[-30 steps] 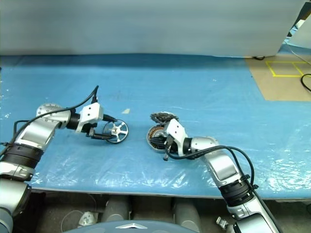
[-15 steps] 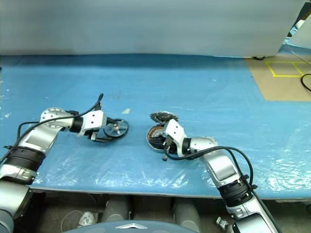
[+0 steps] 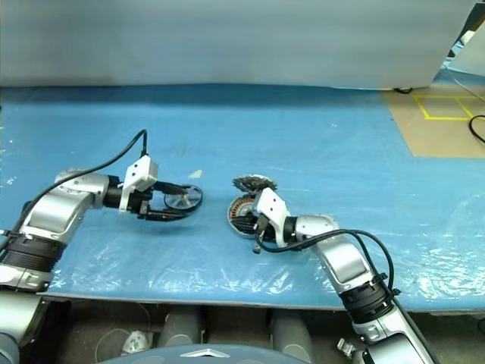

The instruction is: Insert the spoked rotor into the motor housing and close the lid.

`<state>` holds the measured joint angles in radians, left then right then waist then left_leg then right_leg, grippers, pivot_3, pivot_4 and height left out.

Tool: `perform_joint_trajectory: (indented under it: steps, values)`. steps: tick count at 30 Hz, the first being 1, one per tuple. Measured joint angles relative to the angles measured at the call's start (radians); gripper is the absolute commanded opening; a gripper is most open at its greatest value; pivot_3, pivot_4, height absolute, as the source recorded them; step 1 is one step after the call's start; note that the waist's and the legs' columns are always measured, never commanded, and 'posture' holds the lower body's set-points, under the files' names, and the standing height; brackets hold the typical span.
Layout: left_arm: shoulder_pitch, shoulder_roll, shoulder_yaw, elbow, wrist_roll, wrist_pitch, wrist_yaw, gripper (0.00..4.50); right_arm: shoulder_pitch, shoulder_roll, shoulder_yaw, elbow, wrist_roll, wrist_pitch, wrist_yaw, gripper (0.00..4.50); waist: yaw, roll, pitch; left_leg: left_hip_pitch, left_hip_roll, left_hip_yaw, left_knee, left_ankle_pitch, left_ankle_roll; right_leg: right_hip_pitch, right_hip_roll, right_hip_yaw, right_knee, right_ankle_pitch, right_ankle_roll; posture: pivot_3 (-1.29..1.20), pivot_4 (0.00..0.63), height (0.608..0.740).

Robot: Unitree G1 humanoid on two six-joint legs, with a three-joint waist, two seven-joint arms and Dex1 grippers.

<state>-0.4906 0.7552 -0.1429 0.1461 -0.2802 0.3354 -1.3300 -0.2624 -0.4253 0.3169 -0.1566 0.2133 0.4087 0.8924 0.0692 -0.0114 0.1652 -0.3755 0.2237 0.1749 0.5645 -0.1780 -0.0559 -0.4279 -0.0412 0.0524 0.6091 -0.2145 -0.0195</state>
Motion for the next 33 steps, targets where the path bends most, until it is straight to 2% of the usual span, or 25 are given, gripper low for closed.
perform_joint_trajectory:
  steps: [5, 9, 33]
  values:
    - [-0.031, -0.011, 0.0, 0.103, 0.108, -0.131, 0.111, 3.42, -0.002, -0.001, 0.002, 0.003, -0.002, -0.004, 0.002, 0.0, 0.0, 0.0, 0.0, 0.0, 0.0, 0.0, 0.0, 0.0, 0.0, 0.0, 0.0, 0.0, 0.0, 0.0, 0.0, 0.0, 0.15, 0.74]
    - [-0.049, -0.05, 0.002, 0.136, 0.122, -0.167, 0.161, 3.42, -0.003, -0.002, 0.003, 0.003, -0.005, -0.007, 0.008, 0.0, -0.001, 0.0, 0.0, 0.0, 0.0, 0.0, 0.0, 0.0, 0.0, 0.0, 0.0, 0.0, 0.0, 0.0, 0.0, 0.0, 0.15, 0.74]
    - [-0.015, -0.001, -0.013, 0.129, 0.163, -0.169, 0.093, 3.42, -0.009, -0.002, 0.006, 0.004, -0.011, -0.005, 0.006, 0.0, 0.0, 0.0, 0.0, 0.0, 0.0, 0.0, 0.0, 0.0, 0.0, 0.0, 0.0, 0.0, 0.0, 0.0, 0.0, 0.0, 0.15, 0.74]
